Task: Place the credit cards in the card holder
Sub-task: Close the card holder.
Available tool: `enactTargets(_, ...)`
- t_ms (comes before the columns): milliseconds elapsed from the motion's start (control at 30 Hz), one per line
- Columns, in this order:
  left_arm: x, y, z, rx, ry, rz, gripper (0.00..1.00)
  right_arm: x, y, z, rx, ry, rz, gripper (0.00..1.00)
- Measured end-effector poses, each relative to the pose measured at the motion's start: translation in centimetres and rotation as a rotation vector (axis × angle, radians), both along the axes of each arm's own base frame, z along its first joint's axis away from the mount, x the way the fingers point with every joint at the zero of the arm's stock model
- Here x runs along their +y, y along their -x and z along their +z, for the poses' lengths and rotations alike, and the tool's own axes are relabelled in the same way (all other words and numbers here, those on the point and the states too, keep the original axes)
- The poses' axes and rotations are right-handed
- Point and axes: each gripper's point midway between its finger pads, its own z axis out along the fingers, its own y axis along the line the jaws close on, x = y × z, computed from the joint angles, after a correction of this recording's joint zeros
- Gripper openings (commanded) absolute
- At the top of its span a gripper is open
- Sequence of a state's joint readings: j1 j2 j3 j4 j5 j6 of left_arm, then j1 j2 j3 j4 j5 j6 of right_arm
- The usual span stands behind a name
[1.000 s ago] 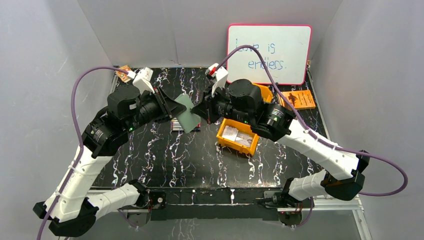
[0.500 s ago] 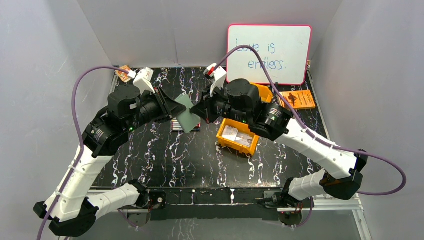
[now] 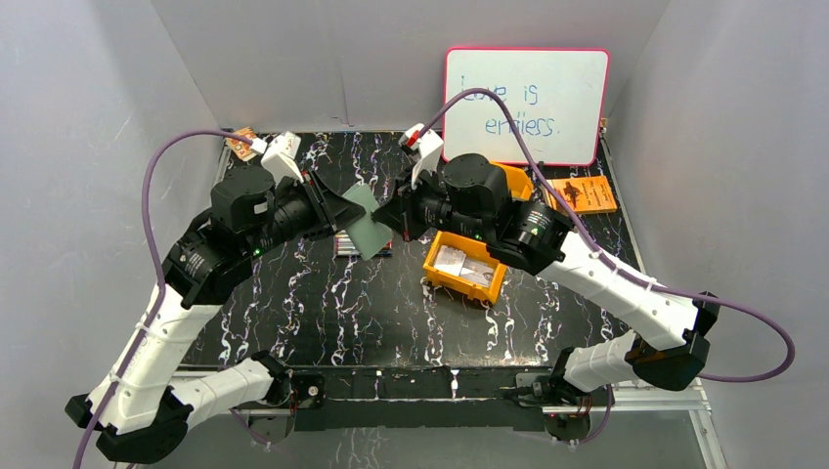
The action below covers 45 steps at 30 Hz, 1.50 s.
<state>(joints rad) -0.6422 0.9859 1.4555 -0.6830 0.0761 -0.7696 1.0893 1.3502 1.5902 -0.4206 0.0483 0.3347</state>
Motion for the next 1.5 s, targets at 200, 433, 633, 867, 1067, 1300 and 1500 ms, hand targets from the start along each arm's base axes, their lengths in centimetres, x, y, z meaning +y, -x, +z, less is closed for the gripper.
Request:
enactTargets(200,-0.3,-0.1,0.1,-0.008,0.027,-0.010,0.00,0.0,-0.1,0.0,0.008,-0.005,0.000,0.00)
enactTargets(433,-0.2,-0.2,0.1,0.000,0.048,0.001,0.00,0.3,-0.2,-0.2,0.030,-0.029,0.001,0.00)
enactTargets(633,-0.1,-0.3,-0.3,0.018,0.055,0.013,0.00,0.4,-0.3,-0.7,0.054,-0.045,-0.002,0.00)
enactTargets(867,-0.1,-0.3,-0.1,0.020,0.068,0.020,0.00,0.6,-0.3,-0.6,0.071,-0.065,-0.003,0.00)
enactTargets(1067,-0.1,-0.4,0.4,0.006,0.088,0.023,0.00,0.6,-0.3,-0.2,0.075,-0.086,-0.005,0.00)
enactTargets(1300,-0.5,-0.8,1.7,-0.026,0.133,0.025,0.00,1.2,0.2,0.3,0.097,-0.127,0.029,0.00)
enactTargets(1500,-0.4,-0.7,1.9,-0.045,0.128,0.017,0.00,1.1,0.5,0.8,0.097,-0.151,0.036,0.19)
